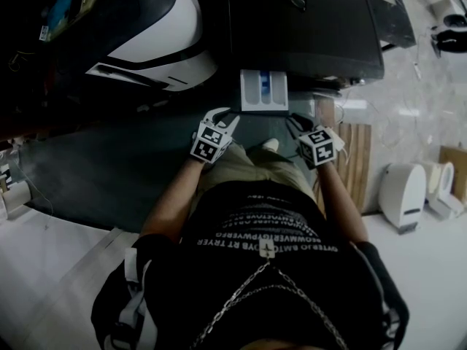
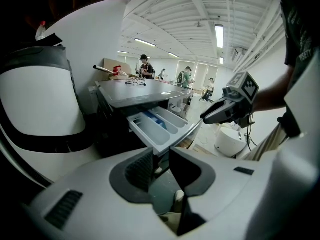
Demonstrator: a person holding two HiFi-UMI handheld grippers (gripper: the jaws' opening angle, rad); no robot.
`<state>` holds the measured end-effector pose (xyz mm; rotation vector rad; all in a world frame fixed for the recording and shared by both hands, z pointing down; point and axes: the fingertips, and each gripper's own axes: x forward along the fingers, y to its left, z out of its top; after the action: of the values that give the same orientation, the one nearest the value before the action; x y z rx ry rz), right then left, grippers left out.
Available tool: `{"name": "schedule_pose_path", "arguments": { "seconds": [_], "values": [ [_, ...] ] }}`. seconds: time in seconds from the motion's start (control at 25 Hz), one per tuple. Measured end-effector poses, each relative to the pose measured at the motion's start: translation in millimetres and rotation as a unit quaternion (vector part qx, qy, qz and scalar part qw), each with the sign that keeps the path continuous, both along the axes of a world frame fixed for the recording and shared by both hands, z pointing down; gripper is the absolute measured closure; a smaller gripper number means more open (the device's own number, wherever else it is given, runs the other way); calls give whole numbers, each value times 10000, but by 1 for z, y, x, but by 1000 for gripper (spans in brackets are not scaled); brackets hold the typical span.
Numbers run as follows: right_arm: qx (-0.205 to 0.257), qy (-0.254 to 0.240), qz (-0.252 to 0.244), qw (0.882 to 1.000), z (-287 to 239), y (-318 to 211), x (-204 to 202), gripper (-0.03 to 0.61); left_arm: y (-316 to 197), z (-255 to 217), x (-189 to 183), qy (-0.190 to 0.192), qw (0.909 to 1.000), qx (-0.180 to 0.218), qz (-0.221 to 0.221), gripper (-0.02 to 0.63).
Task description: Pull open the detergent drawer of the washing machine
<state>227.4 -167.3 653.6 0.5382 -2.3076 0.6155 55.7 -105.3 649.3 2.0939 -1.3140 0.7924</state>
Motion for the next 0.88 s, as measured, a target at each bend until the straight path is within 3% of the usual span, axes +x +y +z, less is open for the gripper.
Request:
{"name": "schedule_pose_path", "arguments": {
  "seconds": [0.32, 0.4, 0.6, 0.76, 0.88],
  "values": [
    [769, -553, 164, 9954, -59, -27, -7, 505, -28, -64, -9, 248, 9950, 897, -348, 517],
    [998, -660, 165, 9927, -78, -34, -13, 543, -41, -85, -7, 283, 9922, 1160, -368, 536],
    [1459, -986, 80, 9843, -130, -42, -35, 575, -68, -140, 1, 370, 9824, 1794, -367, 603],
    [1881, -1256, 23, 9741, -181, -46, -46, 575, -78, -197, 5, 483, 9705, 2319, -442, 611],
    [2130, -1481, -64, 9658, -225, -47, -49, 577, -81, -241, 6, 293, 9614, 2693, -471, 611]
  ]
}}
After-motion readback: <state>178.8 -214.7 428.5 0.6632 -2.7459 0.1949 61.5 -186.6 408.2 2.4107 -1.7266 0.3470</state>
